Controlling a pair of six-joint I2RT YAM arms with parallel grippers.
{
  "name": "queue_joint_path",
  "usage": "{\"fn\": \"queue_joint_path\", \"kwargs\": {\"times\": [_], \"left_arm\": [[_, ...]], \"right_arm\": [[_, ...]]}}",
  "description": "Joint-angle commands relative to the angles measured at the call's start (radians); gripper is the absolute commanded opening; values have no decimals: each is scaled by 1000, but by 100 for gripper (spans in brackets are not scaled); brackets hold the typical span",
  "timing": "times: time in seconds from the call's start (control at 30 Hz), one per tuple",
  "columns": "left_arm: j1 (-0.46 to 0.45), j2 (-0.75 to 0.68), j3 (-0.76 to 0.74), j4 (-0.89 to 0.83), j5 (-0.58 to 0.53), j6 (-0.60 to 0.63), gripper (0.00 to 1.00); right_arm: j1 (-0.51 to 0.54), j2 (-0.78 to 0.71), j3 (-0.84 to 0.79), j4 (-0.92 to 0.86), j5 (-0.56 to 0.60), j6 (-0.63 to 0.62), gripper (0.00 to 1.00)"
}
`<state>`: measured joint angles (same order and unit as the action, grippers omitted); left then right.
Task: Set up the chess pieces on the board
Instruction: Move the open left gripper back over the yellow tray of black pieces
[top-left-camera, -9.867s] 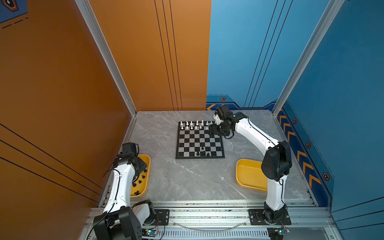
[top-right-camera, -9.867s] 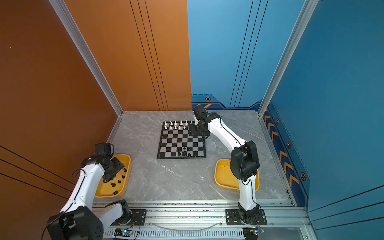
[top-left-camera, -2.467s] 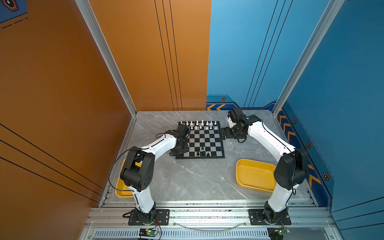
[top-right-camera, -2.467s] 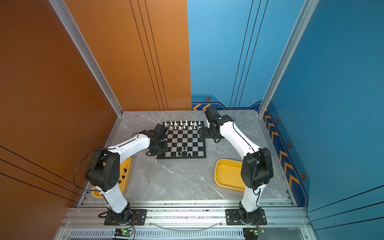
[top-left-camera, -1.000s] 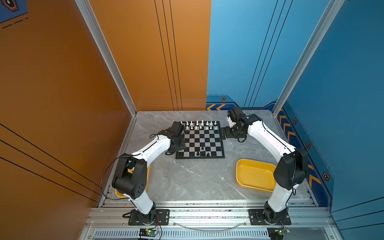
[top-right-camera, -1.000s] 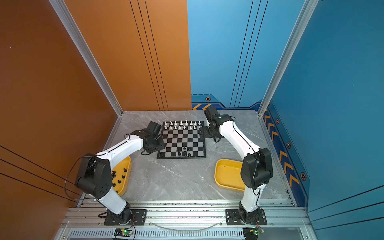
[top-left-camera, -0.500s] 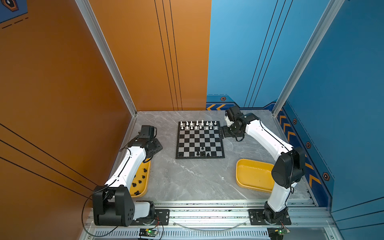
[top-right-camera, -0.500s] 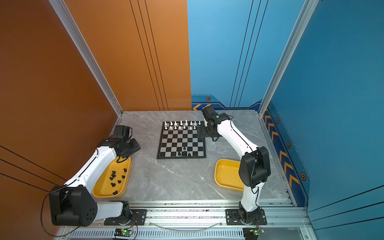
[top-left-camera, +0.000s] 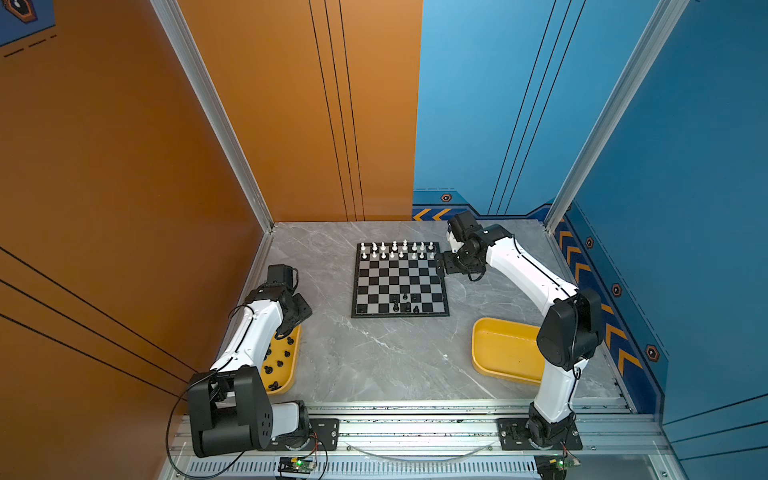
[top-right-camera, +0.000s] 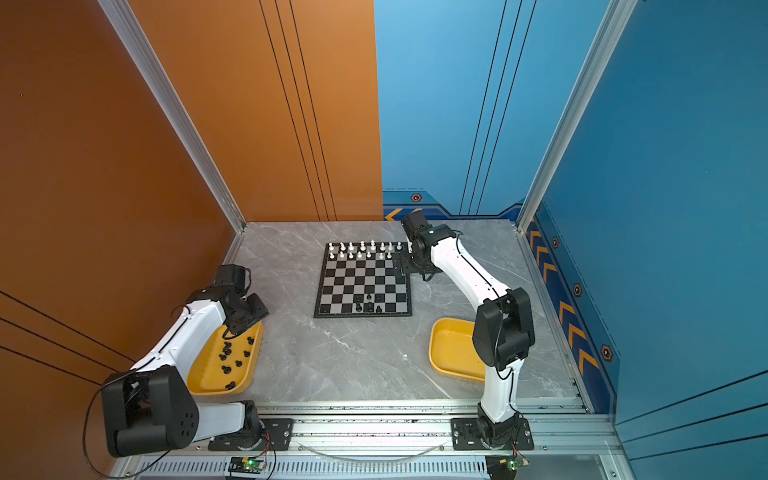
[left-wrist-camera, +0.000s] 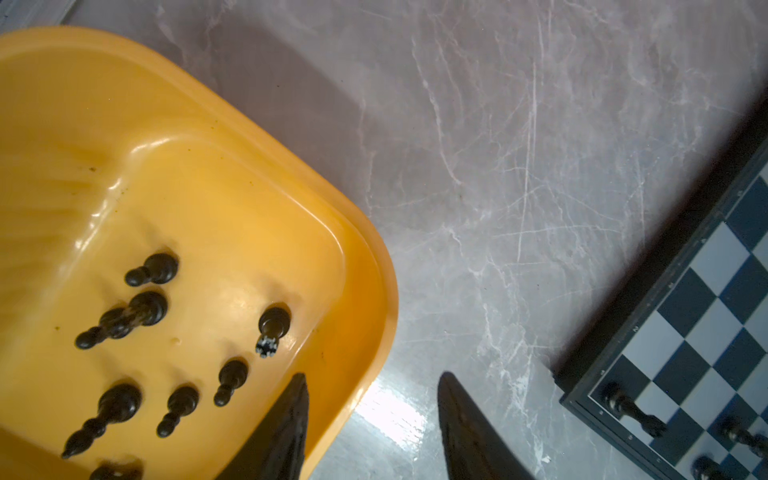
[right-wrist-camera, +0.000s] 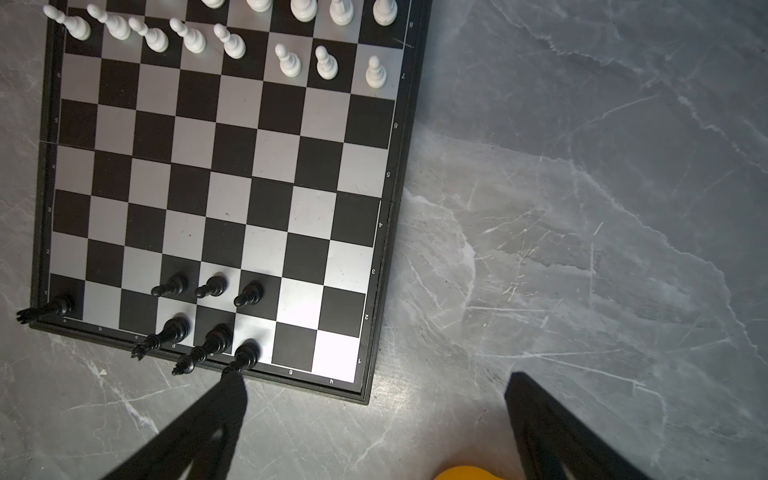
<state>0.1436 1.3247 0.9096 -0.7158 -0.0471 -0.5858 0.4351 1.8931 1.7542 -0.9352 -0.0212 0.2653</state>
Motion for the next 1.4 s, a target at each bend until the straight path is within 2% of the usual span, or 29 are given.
{"fn": "queue_joint_path", "kwargs": {"times": [0.0,0.2,0.73,1.2,1.37], "left_arm": [[20,42,-9,5,16,46,52],[37,116,26,38,48,61,52],[16,282,114,84,99,70,49],[-21,434,287,101,146,62,44],[-58,522,401,102,166,52,43]], "right_arm": [[1,14,33,-33,12,-11,100],[-2,21,36,-39,19,-6,100],[-6,13,22,-39,47,20,100],[-8,-3,2,-40,86,46,100],[-15,-14,-8,-39,103,57,100]]}}
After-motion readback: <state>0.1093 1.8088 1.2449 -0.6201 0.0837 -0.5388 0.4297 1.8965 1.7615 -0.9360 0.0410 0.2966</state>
